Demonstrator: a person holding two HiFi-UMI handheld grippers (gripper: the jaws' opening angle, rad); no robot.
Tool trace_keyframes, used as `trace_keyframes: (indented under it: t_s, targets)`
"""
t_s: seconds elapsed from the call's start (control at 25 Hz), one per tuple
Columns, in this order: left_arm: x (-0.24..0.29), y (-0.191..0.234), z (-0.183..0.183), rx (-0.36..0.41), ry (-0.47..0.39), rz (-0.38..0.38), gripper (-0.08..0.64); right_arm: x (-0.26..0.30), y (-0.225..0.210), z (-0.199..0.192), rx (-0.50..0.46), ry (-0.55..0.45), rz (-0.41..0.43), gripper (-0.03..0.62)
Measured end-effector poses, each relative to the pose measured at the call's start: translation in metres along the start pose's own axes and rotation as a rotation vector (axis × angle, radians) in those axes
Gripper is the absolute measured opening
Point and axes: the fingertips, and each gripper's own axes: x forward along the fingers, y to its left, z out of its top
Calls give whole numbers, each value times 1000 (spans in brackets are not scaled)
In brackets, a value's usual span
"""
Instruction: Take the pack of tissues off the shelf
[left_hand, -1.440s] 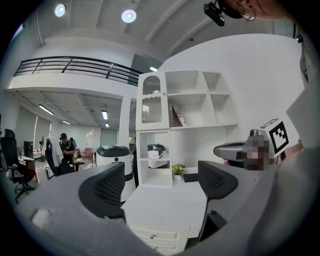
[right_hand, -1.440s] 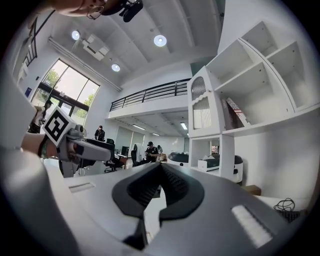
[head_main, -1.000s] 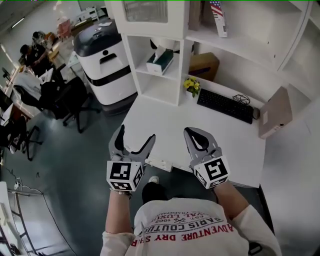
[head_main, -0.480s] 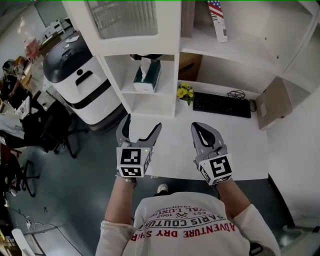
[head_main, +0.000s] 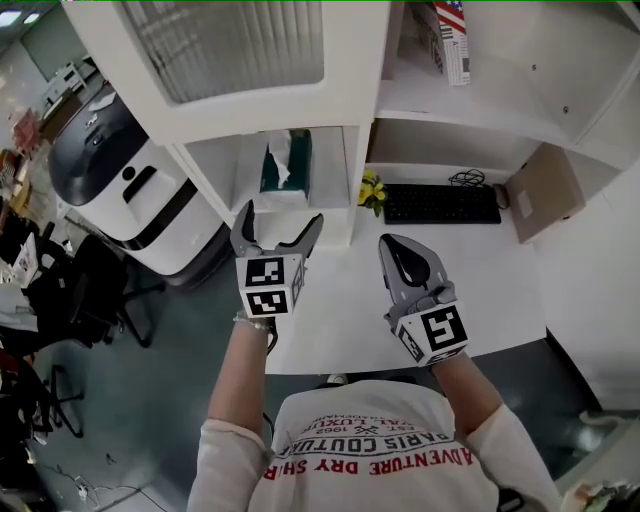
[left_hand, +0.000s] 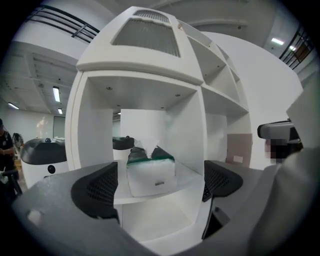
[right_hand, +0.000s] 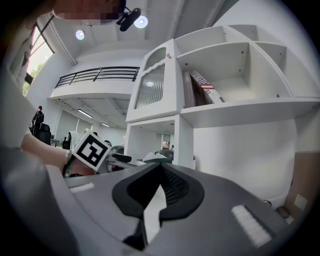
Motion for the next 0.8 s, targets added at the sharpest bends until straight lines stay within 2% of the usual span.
trace_keyframes:
  t_s: [0.16, 0.6, 0.64, 0.72, 0.8]
  targets:
    - [33, 15, -5, 1, 23, 18, 571, 19, 1, -8, -10, 29, -5, -2]
    - [80, 30, -21, -29, 115, 47, 569, 58, -15, -19, -26, 80, 24, -2]
    - [82, 29, -22, -31, 124, 44, 564, 60, -18, -19, -27, 83, 26, -2]
    - [85, 31, -23, -22, 126, 55, 502, 63, -21, -19, -33, 83, 29, -2]
    - [85, 33, -23, -25, 120, 64, 484, 64, -24, -19, -41, 83, 34, -2]
